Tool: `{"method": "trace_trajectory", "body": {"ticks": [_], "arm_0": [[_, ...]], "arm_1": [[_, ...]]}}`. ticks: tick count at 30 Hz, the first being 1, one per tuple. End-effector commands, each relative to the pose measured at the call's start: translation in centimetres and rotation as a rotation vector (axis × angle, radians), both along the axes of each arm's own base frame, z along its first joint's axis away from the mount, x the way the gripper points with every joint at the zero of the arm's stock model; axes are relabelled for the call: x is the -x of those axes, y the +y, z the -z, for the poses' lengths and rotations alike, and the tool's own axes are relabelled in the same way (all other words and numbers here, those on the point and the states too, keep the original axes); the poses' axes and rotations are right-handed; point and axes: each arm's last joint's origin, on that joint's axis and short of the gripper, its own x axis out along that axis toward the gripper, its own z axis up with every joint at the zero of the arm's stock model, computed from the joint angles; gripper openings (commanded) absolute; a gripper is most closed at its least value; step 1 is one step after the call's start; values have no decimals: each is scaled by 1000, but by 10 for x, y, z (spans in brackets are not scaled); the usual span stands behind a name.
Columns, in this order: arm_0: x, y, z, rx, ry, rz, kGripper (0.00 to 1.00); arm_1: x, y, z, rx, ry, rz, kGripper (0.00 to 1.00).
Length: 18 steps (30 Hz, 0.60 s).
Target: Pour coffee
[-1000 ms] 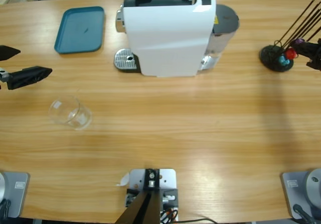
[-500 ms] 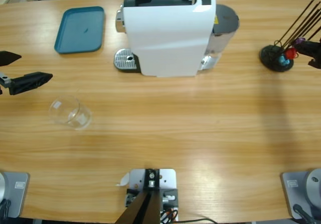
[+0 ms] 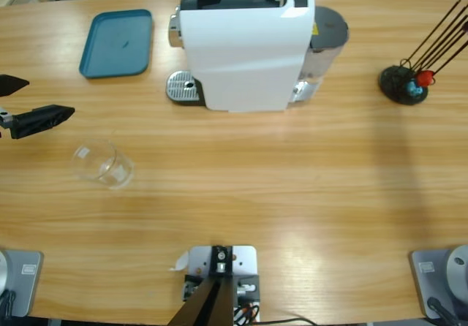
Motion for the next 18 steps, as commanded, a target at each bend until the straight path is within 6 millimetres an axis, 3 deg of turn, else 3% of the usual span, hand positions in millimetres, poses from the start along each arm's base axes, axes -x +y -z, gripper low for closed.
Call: {"method": "trace_trajectory", "body": {"ticks": [1,4,10,13,18], "arm_0": [[5,7,8,6,13,-17,1000],[6,9,6,15,5,-17,1000],[19,24,5,-6,7,2,1000],[21,25,1,-12,0,15,1000],[22,26,0,-12,0,38,1000]], "arm_1": [[33,9,-33,57,-77,-92,0],[45,21,-47,72,-106,-240,0],[46,70,-44,178,-36,-781,0],[36,100,-50,280,9,-993,0],[3,169,-84,398,16,-1247,0]]}}
